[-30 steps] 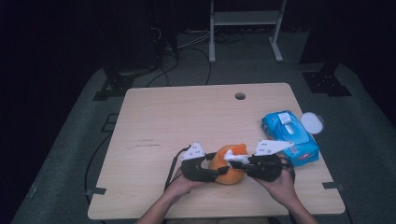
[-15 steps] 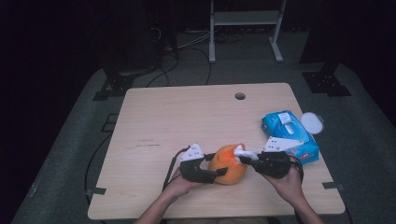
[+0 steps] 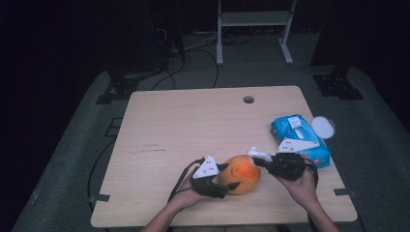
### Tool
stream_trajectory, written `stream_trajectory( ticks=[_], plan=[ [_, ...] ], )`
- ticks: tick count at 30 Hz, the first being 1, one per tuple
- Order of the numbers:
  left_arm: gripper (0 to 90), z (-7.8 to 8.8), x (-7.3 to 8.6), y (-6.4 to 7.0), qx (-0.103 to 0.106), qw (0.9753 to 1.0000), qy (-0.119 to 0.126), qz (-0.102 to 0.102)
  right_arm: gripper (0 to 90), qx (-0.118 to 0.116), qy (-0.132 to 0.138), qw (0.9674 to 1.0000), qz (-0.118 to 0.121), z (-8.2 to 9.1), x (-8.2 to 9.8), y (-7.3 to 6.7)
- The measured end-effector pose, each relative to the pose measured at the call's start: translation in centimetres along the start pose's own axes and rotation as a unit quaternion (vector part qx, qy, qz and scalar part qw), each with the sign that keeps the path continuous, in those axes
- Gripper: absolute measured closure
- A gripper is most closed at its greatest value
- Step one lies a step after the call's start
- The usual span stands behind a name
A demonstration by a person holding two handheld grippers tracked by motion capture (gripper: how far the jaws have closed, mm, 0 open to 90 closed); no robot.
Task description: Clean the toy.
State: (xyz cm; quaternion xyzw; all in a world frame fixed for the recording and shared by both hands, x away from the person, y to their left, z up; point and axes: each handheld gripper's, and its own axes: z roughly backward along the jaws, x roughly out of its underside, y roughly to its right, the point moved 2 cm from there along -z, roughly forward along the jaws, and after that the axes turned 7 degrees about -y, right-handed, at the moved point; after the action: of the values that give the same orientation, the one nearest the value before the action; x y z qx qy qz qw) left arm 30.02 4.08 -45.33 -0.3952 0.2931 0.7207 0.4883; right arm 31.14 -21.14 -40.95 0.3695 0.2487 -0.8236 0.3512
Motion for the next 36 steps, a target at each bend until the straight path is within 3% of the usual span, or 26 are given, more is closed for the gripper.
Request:
stream_trajectory(
  ticks=[2, 4, 7, 10, 13, 23, 28, 30, 33, 36],
  plan=[
    [32.4, 0.0, 0.1, -0.3, 0.006, 0.9999, 0.004, 0.007, 83.0, 0.0, -0.003, 0.9998, -0.017, 0.1, 0.5, 0.9],
    [32.3, 0.1, 0.2, -0.5, 0.01, 0.9999, 0.006, 0.012, 83.0, 0.003, -0.005, 0.9998, -0.017, 0.2, 0.6, 0.9],
    [32.0, 0.1, 0.2, -0.5, 0.01, 0.9999, 0.004, 0.014, 83.0, -0.008, 0.0, 1.0, 0.001, 0.1, -0.1, -0.4],
    [31.6, 0.0, 0.2, -0.4, 0.01, 0.9998, 0.004, 0.015, 82.9, -0.036, 0.012, 0.999, 0.021, -0.1, -0.9, -2.1],
    [31.8, 0.0, 0.1, -0.3, 0.008, 0.9999, 0.001, 0.007, 82.9, -0.048, 0.017, 0.9983, 0.031, -0.2, -1.4, -2.7],
    [32.1, 0.7, 0.7, -1.5, 0.026, 0.9991, 0.011, 0.03, 82.7, -0.009, 0.001, 0.9999, -0.006, -0.3, -0.1, 0.2],
    [31.0, 0.9, 0.7, -1.9, 0.027, 0.9989, 0.011, 0.038, 82.7, -0.008, -0.001, 1.0, 0.004, -0.6, -0.3, -0.4],
    [25.6, 0.8, 0.7, -1.8, 0.028, 0.999, 0.009, 0.033, 82.7, -0.01, -0.002, 0.9999, 0.012, -0.7, -0.6, -0.9],
    [9.9, 0.4, 0.7, -2.0, 0.028, 0.9991, 0.005, 0.033, 82.6, -0.011, -0.002, 0.9997, 0.023, -0.9, -0.8, -1.4],
    [10.4, 0.3, 0.9, -2.0, 0.028, 0.9991, 0.011, 0.03, 82.6, -0.014, -0.002, 0.9996, 0.024, -0.9, -0.8, -1.3]
  ],
)
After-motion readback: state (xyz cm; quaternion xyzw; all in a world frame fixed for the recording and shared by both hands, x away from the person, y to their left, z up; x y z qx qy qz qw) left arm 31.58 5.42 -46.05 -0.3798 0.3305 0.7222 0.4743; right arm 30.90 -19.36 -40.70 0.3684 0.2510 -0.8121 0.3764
